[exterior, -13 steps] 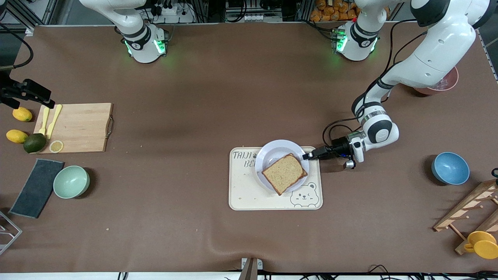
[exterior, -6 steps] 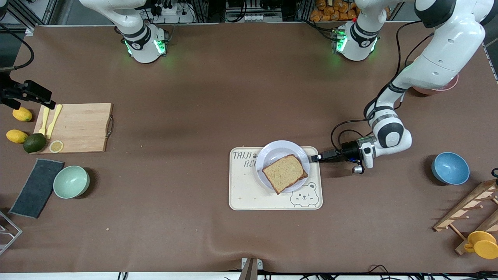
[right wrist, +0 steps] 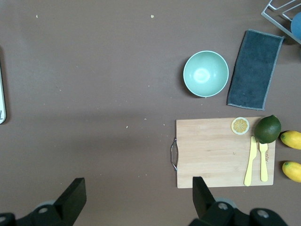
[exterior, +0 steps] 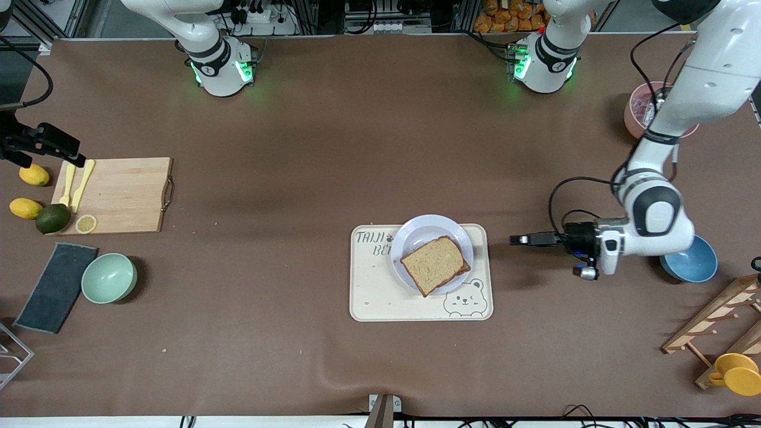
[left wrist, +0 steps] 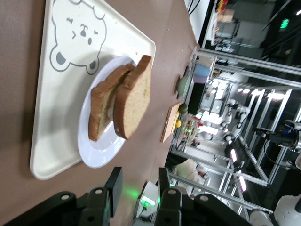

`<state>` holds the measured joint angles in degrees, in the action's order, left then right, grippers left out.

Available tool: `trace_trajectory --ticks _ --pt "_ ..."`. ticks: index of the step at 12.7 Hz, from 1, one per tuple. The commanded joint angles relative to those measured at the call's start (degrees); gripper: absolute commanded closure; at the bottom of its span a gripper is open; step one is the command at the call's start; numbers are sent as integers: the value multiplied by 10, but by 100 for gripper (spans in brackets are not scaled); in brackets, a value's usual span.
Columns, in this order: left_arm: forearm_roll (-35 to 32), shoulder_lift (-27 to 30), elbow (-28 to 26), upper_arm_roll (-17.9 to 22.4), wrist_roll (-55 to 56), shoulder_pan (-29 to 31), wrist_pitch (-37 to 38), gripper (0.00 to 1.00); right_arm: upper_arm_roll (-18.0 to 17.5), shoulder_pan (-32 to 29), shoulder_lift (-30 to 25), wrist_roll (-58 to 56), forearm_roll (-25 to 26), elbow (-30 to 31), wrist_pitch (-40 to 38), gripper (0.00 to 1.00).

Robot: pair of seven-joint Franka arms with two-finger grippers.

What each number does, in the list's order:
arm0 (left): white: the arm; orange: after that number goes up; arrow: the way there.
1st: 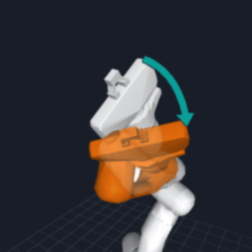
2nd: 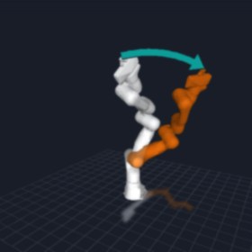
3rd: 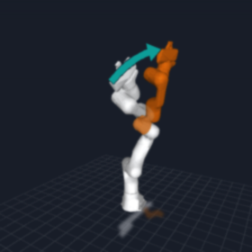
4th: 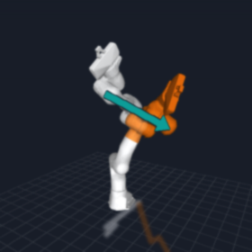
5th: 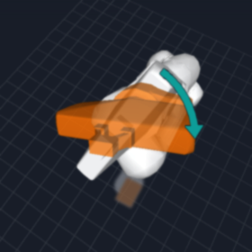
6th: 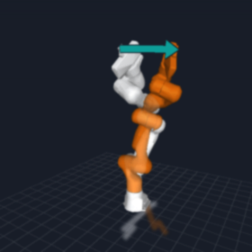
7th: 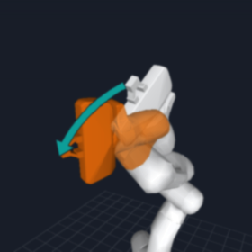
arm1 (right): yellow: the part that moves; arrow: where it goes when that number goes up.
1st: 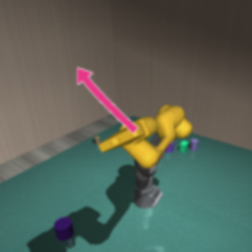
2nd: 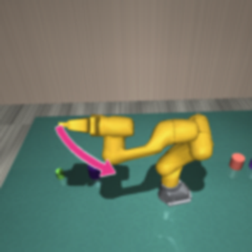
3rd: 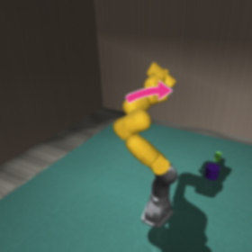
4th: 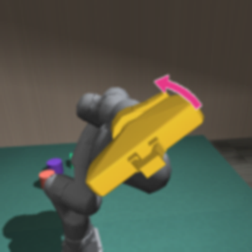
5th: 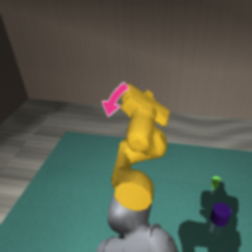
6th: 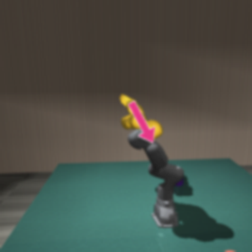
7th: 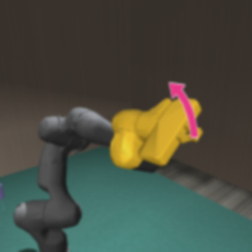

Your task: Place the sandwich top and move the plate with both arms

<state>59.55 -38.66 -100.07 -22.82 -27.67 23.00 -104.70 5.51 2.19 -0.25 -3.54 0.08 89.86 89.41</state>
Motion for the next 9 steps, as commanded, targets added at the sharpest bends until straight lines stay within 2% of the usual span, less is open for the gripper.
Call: trace_trajectory --ticks 1,3,4,7,9 --pt "-88 1 94 0 122 0 47 64 0 5 5 11 5 -10 -3 0" --pt "-195 2 170 -5 206 -8 58 65 0 5 5 10 4 -10 -3 0" --pt "-254 2 188 -8 230 -9 59 65 1 5 5 11 4 -10 -3 0" --pt "-430 44 222 -17 263 -37 64 67 1 4 6 10 5 -9 -4 0" --pt "-582 96 231 -21 285 -60 79 68 1 4 6 10 5 -9 -5 0"
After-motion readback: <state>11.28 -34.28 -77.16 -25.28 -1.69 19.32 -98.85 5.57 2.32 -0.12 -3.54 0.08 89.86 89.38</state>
